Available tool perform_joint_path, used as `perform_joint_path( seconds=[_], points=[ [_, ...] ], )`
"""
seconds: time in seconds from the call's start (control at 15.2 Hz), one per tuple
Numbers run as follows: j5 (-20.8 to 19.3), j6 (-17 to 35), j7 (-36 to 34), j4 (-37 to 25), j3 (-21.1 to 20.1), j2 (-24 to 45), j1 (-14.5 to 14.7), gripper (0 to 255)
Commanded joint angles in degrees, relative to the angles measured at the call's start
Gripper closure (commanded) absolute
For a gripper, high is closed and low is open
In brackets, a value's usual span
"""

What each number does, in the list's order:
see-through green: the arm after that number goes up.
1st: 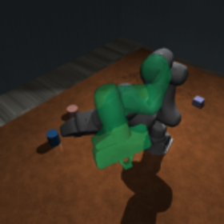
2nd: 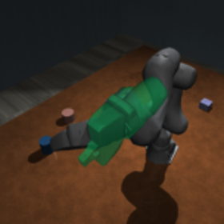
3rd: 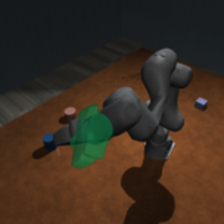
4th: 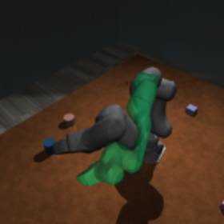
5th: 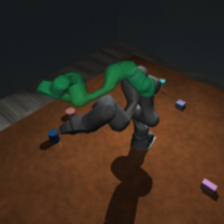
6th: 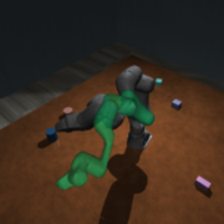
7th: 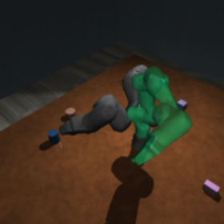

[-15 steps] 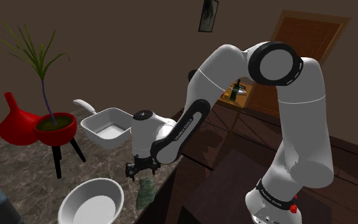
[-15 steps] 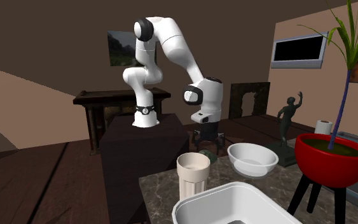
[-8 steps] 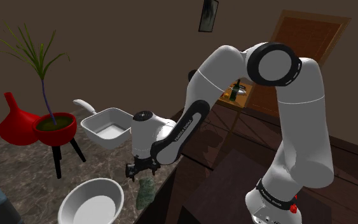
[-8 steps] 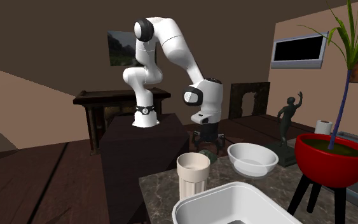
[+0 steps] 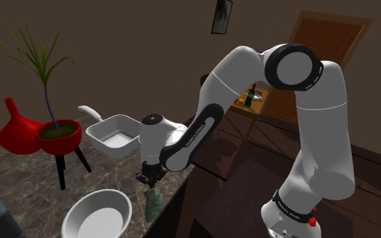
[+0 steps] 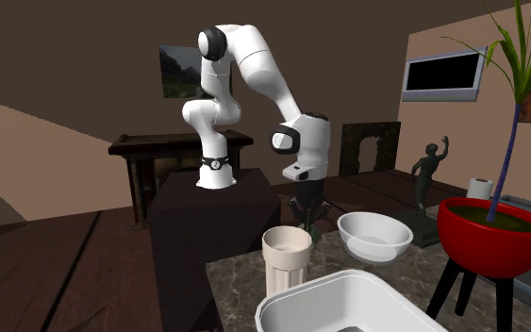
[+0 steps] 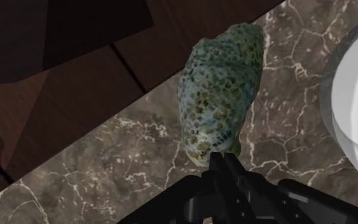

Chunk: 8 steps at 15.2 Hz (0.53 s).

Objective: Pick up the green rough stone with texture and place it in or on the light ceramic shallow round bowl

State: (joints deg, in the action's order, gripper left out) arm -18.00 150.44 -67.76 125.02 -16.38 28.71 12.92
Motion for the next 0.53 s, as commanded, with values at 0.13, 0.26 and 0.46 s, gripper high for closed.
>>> perform_joint_path(
  seconds=[0.13,0.26,0.46],
  points=[
    [0.36,-0.36,0.38,0.62,-0.67,0.22,0.14,255],
    [0.03,0.09,0.20,0.15,-0.01,-0.02,-0.12,0],
    [2.00,28.98,17.05,16.18,-11.44,0.32,-18.33,0]
  ],
)
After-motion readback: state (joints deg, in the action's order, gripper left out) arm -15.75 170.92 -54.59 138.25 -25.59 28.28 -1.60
